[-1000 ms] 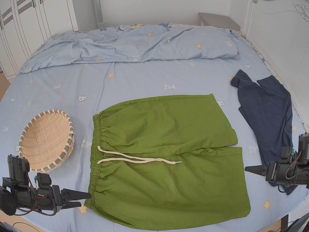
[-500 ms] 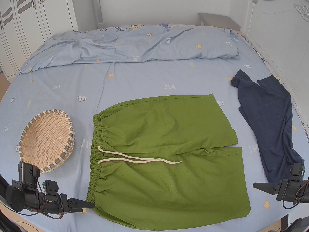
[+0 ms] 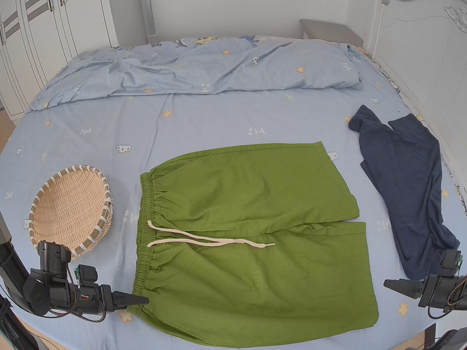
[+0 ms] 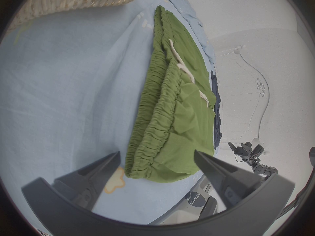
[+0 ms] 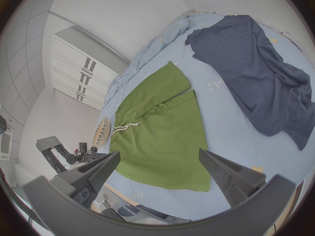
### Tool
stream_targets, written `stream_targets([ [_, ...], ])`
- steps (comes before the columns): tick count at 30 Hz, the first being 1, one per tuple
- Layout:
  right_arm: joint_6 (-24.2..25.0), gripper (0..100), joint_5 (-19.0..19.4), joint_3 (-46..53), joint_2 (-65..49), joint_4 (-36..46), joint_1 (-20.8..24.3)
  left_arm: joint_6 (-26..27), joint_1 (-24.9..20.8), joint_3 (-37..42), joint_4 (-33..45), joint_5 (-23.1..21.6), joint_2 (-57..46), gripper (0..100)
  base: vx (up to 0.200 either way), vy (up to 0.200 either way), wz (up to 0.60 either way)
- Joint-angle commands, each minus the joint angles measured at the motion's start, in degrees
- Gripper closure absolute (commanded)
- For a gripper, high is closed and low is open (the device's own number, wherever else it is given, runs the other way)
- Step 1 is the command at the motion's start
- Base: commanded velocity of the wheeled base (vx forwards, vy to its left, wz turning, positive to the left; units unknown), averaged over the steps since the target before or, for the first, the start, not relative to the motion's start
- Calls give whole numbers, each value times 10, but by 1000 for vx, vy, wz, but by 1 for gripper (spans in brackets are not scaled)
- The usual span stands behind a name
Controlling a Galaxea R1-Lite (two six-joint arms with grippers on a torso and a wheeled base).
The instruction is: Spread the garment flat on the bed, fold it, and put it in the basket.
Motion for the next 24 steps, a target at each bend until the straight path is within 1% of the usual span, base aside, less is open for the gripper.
stream_targets([
  [1, 0, 0, 4, 9, 9, 0, 0, -1, -5, 5, -4, 1, 34, 100, 0, 0, 0],
  [10, 0, 0, 11, 22, 13, 1, 0, 0, -4, 8, -3, 0, 30, 100, 0, 0, 0],
  [12, 0, 0, 13, 33, 36, 1, 0, 0, 3, 17, -4, -2, 25, 100, 0, 0, 0],
  [15, -1, 0, 33, 34, 96, 1, -3, 3, 7, 31, -5, -2, 12, 100, 0, 0, 0],
  [16, -1, 0, 33, 34, 96, 1, -3, 3, 7, 31, -5, -2, 12, 100, 0, 0, 0],
  [17, -8, 0, 53, 34, 156, -9, -7, 5, 17, 39, -6, 1, 9, 100, 0, 0, 0],
  [18, -11, 0, 60, 29, 187, -10, -8, 6, 25, 42, -9, 1, 9, 100, 0, 0, 0],
  [20, -29, 0, 67, 29, 248, -24, -10, 7, 41, 44, -20, -2, 9, 100, 0, 0, 0],
  [22, -61, 0, 68, 34, 298, -45, -10, 7, 45, 47, -32, -1, 9, 100, 0, 0, 0],
  [24, -79, 0, 70, 34, 318, -47, -10, 7, 45, 51, -38, -1, 10, 100, 0, 0, 0],
])
